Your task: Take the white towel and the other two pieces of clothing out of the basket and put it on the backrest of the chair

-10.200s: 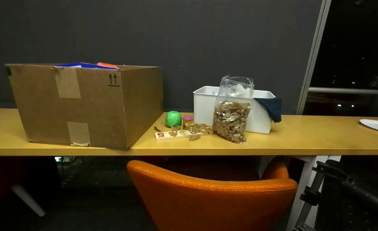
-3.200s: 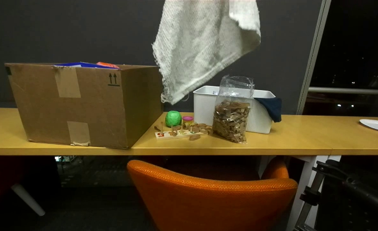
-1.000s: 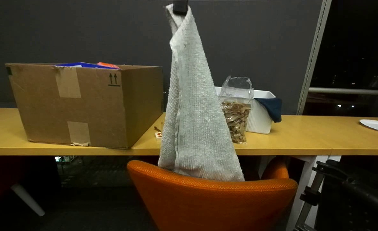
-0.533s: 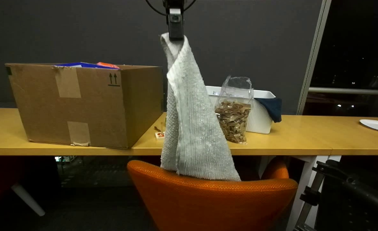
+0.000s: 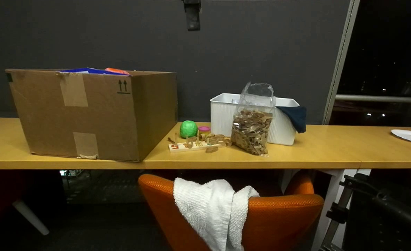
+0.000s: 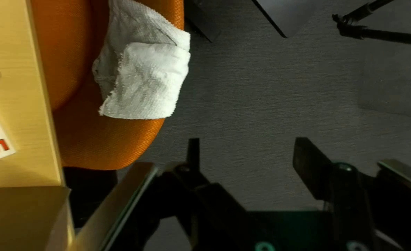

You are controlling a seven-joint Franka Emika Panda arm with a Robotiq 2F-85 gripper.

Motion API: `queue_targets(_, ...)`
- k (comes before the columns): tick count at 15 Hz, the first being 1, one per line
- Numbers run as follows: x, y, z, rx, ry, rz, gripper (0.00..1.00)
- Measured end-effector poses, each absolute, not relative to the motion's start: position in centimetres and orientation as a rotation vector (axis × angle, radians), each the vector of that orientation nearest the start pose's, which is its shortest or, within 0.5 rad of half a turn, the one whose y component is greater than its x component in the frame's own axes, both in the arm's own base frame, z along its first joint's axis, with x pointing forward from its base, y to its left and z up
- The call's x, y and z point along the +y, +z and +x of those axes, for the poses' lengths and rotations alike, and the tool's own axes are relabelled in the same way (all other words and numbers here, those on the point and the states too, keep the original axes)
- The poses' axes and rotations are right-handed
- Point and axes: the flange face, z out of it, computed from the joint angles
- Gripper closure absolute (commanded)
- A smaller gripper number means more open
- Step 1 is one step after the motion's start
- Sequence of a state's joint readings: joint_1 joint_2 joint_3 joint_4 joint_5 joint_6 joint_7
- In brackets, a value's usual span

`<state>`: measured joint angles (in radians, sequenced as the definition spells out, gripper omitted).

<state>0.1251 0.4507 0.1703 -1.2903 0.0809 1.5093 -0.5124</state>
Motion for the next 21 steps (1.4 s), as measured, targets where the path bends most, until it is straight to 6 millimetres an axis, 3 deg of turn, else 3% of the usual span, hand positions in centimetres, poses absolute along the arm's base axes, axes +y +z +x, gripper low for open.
queue_targets(3,15.0,51.0,64.9,-1.047,0.241,-2.860,0.00)
queue_targets(5,11.7,53.2,65.1,-0.970,0.197,-2.945,0.00)
queue_targets(8,5.3,56.7,64.9,-0.832,0.126,-3.068,0.00)
queue_targets(12,-5.2,60.1,63.9,-0.579,0.038,-3.171,0.00)
queue_targets(17,-18.9,59.2,63.2,-0.274,-0.094,-3.264,0.00)
queue_targets(21,-26.1,55.3,63.4,-0.106,-0.116,-3.262,0.00)
